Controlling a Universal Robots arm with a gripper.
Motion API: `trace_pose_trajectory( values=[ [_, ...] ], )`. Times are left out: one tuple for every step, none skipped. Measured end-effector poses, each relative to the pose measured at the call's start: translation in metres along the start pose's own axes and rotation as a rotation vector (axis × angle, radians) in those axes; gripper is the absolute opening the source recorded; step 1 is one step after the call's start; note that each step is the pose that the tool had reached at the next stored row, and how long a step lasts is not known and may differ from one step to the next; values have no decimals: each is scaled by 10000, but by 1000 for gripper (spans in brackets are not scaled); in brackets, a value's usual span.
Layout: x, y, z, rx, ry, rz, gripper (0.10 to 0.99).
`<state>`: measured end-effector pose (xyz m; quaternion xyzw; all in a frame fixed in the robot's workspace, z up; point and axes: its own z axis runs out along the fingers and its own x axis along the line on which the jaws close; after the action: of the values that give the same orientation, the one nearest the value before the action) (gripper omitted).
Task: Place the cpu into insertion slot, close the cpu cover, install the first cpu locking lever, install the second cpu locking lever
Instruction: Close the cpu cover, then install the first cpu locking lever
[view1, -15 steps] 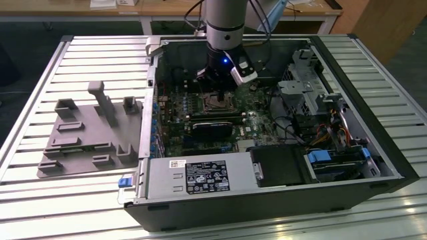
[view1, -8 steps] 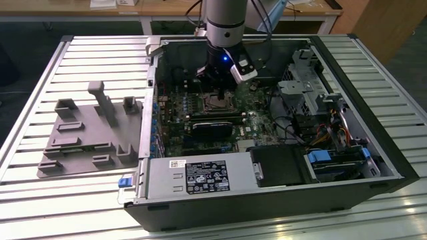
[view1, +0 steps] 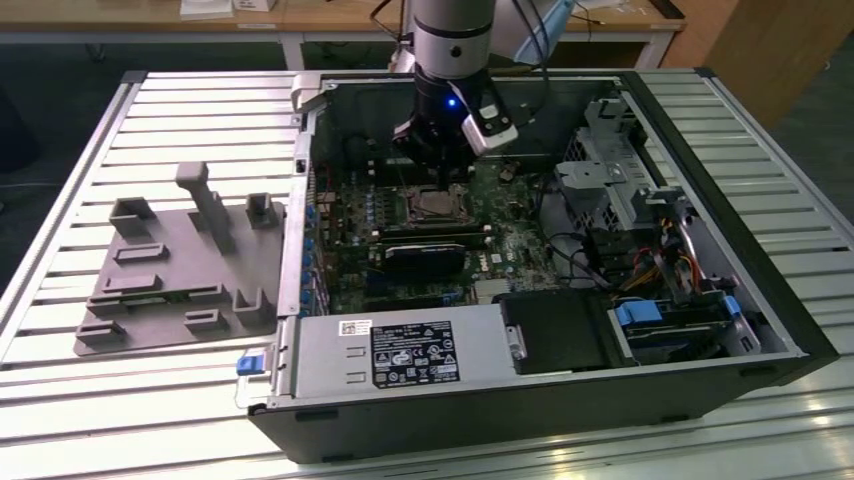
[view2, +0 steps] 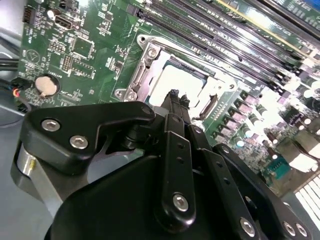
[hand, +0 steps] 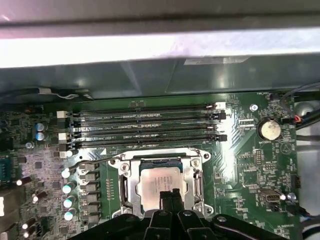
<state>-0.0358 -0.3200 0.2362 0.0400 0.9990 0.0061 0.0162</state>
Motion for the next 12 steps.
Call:
trace_pose_trajectory(
  values=[
    [-1,0,-21,1,0,6,102],
    [-1,1,-40,1,0,12,102],
    [-2,1,-58,1,0,17,102],
    [-2,1,-74,2,0,22,102],
    [-3,1,-86,2,0,27,102],
    [-3,1,-91,2,0,30,102],
    [-3,1,-90,0,-1,30,102],
    [-3,1,-90,0,-1,30,102],
    [-3,1,-91,2,0,33,102],
    [-3,1,-91,2,0,36,102],
    [-3,1,-91,2,0,37,102],
    [-1,1,-91,1,0,37,102]
  ],
)
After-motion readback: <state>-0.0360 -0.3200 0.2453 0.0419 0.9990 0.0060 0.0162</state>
